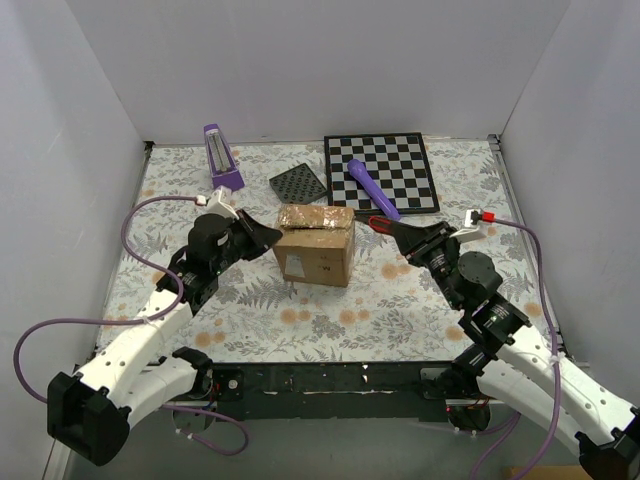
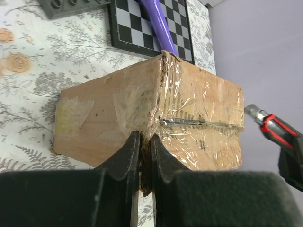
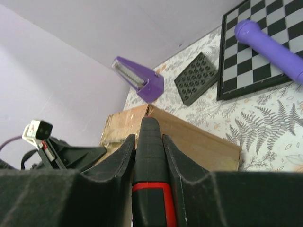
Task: Unpack the express box
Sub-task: Cut the express box at the center of the board.
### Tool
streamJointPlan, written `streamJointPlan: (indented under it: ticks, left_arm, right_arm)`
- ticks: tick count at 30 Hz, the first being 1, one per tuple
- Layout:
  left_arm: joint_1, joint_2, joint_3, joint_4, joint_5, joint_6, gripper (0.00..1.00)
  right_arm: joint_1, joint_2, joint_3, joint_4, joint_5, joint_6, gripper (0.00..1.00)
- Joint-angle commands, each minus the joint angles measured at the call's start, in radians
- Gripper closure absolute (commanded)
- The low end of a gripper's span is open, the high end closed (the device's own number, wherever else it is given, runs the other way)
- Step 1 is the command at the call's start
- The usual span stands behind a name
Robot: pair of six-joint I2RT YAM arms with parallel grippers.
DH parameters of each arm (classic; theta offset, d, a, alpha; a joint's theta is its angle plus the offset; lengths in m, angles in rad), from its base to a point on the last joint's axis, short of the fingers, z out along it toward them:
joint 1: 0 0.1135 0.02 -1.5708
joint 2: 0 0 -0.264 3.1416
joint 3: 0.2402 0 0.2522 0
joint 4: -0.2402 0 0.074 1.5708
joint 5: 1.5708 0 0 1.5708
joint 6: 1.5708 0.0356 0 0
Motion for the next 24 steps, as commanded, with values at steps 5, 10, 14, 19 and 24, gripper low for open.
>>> streamJointPlan:
  ticks: [5,10,14,19,24]
  left_arm:
    - [0.006,-0.060,0.056,-0.039,-0.086,-0.008,1.00]
    - [0.007,-0.062,0.041,-0.033,-0.086,-0.029,1.00]
    - [0.006,-0.062,0.023,-0.024,-0.087,-0.046,1.00]
    - [0.006,-0.063,0.020,-0.024,-0.086,-0.063,1.00]
    - [0.006,-0.060,0.023,-0.022,-0.086,-0.069,1.00]
  right_arm:
    - [-0.008,-0.053,0.040,0.043,0.149,0.006,0.99]
    - [-0.008,-0.024,0.034,0.046,0.091,0.047,0.99]
    - [-0.008,-0.003,0.008,0.083,0.057,0.090,0.99]
    - [-0.008,0.020,-0.018,0.161,0.011,0.148,0.99]
    - [-0.010,0.053,-0.017,0.189,-0.002,0.168,0.99]
